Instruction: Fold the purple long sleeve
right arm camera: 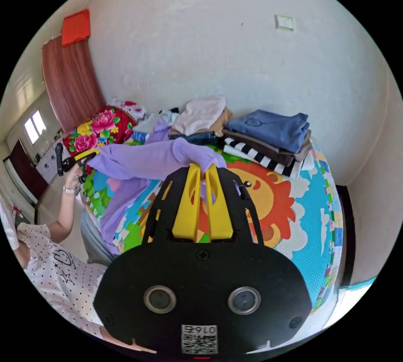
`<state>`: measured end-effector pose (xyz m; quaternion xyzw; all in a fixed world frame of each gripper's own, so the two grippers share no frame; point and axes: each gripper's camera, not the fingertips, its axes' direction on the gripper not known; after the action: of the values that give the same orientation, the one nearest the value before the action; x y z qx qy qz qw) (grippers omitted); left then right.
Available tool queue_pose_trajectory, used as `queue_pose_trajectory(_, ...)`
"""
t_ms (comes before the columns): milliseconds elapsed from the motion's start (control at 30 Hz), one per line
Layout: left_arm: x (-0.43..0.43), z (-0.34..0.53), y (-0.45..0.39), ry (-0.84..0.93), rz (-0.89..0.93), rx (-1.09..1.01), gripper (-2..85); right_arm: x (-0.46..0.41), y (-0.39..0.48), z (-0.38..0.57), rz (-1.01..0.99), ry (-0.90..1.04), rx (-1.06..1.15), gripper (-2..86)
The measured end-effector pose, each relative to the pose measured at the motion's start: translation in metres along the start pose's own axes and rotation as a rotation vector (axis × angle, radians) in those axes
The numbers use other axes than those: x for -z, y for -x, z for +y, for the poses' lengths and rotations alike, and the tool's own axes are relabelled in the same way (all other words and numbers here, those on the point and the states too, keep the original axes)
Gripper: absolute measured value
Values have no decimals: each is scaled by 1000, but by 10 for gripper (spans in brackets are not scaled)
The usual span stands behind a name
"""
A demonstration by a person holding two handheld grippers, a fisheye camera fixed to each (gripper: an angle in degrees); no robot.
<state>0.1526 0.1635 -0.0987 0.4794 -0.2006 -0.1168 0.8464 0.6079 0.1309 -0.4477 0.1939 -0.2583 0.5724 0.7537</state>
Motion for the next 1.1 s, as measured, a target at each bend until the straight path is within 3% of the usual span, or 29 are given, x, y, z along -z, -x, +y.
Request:
queue_pose_trajectory(100,-15,-25,14,-12,105,17,38,36,-23,1,26,-82,-39,12)
queue_pose_trajectory(200,-76,-45,15,85,157,29,50,0,-54,-7,43,145,-94,24)
queue_pose_trajectory(267,-131,-47,17,242,127,88,89,-27,-75,5,147,315,-222,48)
queue_pose_trajectory(333,-144,-38,21,281,120,172,98,-24,-71,22,256,325,-218,56)
queue_pose_trajectory(400,-133,-21,20,211,149,176,98,-14,-58,42,284,296,-165,75)
queue_pose_trajectory(533,-105,21,-6,178,367,34,97,-4,-18,89,147,352,18,137)
queue_pose_trajectory(667,-116,56,-90,411,743,-321,91,-10,15,106,149,385,144,146)
queue_pose_trajectory(767,-130,72,-137,480,687,-415,91,-21,21,100,184,384,141,140)
queue_pose_trajectory(933,-123,73,-154,424,524,-451,46,-24,31,95,228,447,161,107)
queue_pose_trajectory(1100,-112,73,-129,443,598,-446,-6,23,56,101,266,412,185,47)
